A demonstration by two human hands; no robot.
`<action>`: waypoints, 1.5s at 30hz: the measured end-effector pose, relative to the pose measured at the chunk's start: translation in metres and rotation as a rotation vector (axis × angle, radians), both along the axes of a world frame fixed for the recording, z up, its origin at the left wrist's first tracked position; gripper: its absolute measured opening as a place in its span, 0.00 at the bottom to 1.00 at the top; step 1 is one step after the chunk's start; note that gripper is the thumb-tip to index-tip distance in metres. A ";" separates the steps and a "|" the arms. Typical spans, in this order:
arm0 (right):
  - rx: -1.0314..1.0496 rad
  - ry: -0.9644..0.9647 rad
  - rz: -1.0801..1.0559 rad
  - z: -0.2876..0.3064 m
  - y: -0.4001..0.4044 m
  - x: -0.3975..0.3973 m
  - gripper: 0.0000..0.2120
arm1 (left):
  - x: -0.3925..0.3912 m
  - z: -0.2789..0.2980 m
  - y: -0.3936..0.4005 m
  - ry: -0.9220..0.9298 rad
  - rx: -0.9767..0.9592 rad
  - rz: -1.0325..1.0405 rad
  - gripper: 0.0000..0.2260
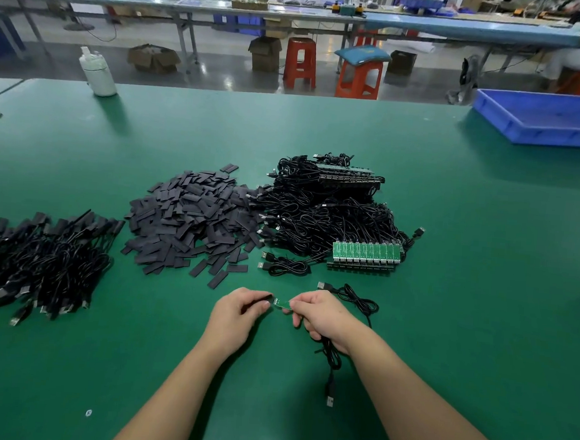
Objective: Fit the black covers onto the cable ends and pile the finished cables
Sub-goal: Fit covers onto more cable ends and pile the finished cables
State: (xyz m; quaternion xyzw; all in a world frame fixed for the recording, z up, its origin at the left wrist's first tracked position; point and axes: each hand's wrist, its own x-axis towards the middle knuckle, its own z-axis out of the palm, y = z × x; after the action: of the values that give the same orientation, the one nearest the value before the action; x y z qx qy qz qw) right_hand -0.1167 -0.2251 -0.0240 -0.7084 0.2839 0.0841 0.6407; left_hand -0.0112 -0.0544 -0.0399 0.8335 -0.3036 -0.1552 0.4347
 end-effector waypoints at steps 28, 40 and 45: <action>0.103 0.024 0.039 -0.003 -0.013 0.002 0.12 | 0.002 0.003 0.003 0.329 -0.100 -0.051 0.11; 0.065 0.034 0.100 -0.003 -0.013 0.002 0.11 | 0.002 -0.001 0.004 0.212 -0.087 -0.103 0.14; 0.058 0.030 0.099 -0.003 -0.013 0.001 0.10 | 0.007 0.000 0.006 0.204 -0.048 -0.192 0.15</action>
State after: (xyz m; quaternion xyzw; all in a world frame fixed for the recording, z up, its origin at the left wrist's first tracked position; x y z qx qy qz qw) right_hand -0.1153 -0.2377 -0.0265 -0.7015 0.2554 0.1346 0.6515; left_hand -0.0045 -0.0481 -0.0397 0.7698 -0.3396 -0.2727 0.4666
